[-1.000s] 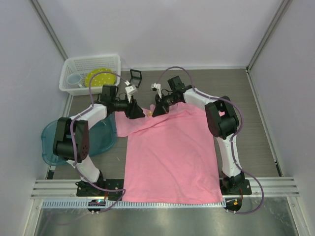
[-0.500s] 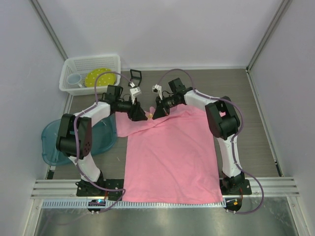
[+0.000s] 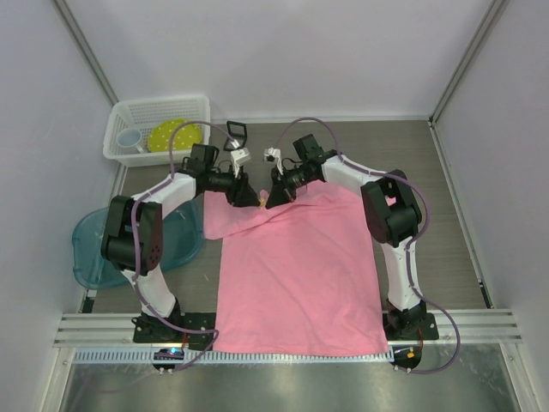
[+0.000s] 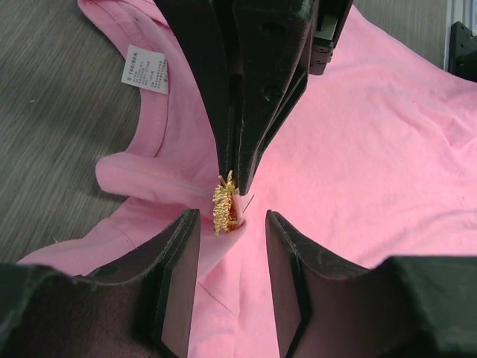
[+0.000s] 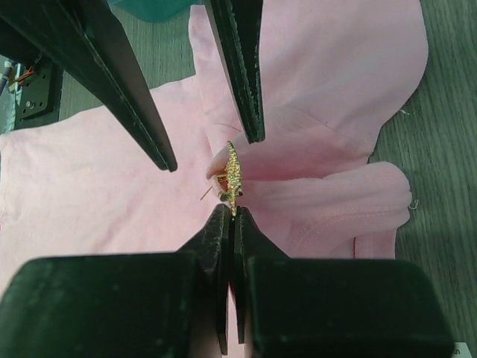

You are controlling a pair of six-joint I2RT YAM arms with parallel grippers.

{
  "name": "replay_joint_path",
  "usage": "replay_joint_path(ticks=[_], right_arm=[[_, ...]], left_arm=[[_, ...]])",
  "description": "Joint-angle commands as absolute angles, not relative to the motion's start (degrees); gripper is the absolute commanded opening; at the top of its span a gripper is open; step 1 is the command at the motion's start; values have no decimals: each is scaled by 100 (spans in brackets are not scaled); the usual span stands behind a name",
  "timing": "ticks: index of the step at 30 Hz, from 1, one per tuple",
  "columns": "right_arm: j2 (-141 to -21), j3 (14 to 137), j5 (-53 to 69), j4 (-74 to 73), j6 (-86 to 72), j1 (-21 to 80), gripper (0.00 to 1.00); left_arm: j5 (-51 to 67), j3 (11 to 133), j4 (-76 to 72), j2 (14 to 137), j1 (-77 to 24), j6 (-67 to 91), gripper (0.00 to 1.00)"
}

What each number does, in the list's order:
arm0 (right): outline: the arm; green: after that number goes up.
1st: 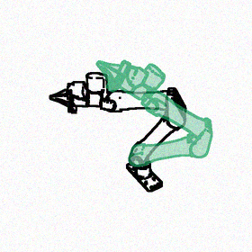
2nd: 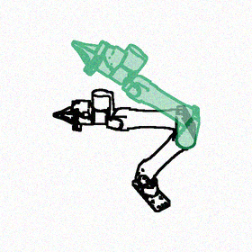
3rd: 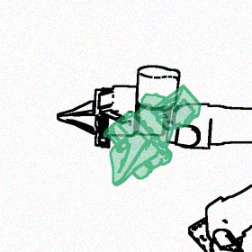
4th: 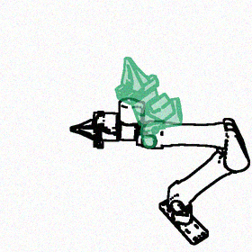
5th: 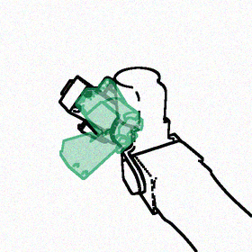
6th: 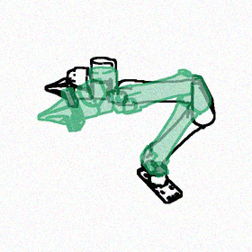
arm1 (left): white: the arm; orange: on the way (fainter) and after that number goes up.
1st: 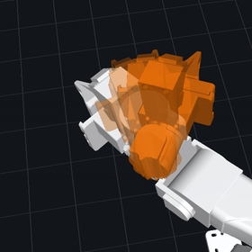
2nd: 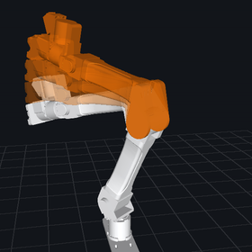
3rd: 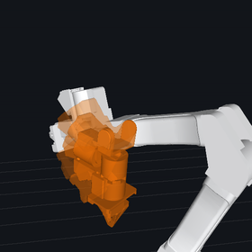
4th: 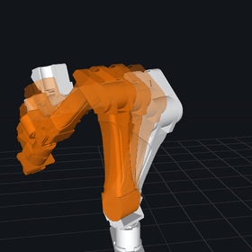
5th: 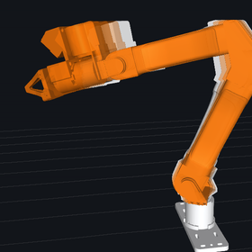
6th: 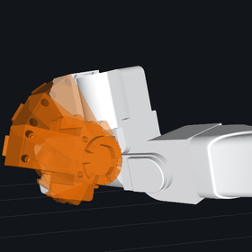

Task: Pin the brooch onto the clothing

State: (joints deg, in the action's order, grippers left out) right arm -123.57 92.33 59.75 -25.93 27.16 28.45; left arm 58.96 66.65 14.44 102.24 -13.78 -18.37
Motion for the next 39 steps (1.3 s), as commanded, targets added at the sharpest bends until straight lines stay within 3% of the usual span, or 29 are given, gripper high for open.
replay_joint_path(ticks=[1, 5, 9, 19, 24, 39], right_arm=[[-11962, 9475, 6196, -2663, 2821, 2883, 1], [-11979, 9510, 6240, -2654, 2769, 2874, 1], [-11997, 9545, 6275, -2654, 2725, 2883, 1], [-12041, 9633, 6363, -2654, 2707, 2874, 1], [-12041, 9615, 6363, -2654, 2716, 2874, 1], [-12023, 9580, 6293, -2637, 2760, 2874, 1]], left_arm=[[6003, 6715, 1318, 10231, -1485, -1828, 44], [6003, 6680, 1318, 10265, -1512, -1811, 43], [5959, 6723, 1310, 10353, -1564, -1706, 35], [5924, 6794, 1310, 10485, -1564, -1573, 36], [5994, 6733, 1196, 10450, -1556, -1512, 27], [6029, 6680, 484, 10529, -1529, -537, 25]])
